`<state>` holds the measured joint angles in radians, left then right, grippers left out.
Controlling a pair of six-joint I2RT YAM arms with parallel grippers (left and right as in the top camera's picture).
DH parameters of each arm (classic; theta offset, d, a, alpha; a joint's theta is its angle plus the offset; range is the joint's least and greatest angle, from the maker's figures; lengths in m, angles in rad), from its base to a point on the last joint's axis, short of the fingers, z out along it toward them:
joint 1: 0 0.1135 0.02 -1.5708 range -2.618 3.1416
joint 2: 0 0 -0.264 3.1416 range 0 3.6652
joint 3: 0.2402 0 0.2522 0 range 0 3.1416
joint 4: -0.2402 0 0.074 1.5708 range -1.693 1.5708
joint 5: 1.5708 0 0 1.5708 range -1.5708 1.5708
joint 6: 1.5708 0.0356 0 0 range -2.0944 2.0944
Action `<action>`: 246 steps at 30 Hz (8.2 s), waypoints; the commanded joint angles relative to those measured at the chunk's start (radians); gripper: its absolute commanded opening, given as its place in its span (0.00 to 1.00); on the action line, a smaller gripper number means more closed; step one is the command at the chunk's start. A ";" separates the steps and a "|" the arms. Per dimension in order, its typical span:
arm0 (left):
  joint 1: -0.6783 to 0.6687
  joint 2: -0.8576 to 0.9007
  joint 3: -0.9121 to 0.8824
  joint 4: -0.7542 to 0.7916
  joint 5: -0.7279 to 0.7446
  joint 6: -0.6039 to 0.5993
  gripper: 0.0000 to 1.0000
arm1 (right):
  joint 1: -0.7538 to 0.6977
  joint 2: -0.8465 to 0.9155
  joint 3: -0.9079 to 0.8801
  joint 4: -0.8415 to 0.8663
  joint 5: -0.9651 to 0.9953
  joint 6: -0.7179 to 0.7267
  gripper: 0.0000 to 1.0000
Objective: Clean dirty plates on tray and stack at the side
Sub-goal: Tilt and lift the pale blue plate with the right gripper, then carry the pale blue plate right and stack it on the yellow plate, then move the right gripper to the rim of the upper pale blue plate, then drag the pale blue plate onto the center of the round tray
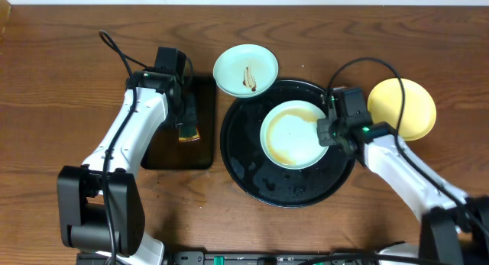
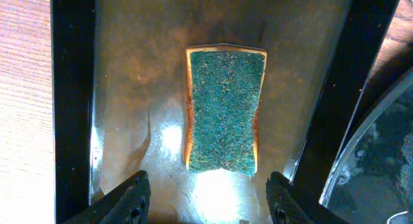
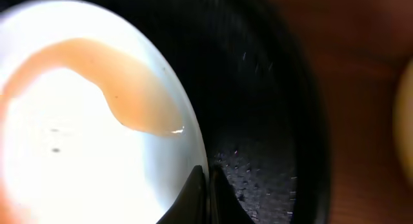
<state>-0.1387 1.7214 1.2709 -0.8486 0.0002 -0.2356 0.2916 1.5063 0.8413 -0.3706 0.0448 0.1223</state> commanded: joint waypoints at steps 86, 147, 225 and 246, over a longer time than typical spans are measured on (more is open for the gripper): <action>-0.002 0.003 -0.002 0.016 -0.008 -0.006 0.59 | -0.407 0.007 0.022 0.195 0.576 0.147 0.01; -0.002 0.004 -0.003 0.023 -0.008 -0.006 0.59 | 0.125 0.554 0.468 0.255 -0.281 0.713 0.45; -0.002 0.004 -0.003 0.019 -0.008 -0.006 0.59 | 0.035 0.423 0.468 -0.639 -0.251 0.317 0.28; -0.002 0.004 -0.003 0.019 -0.008 -0.010 0.60 | 0.039 0.439 0.623 -0.357 -0.236 -0.406 0.56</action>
<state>-0.1387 1.7214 1.2709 -0.8272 0.0002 -0.2359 0.3016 1.9339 1.4879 -0.7349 -0.1875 -0.1215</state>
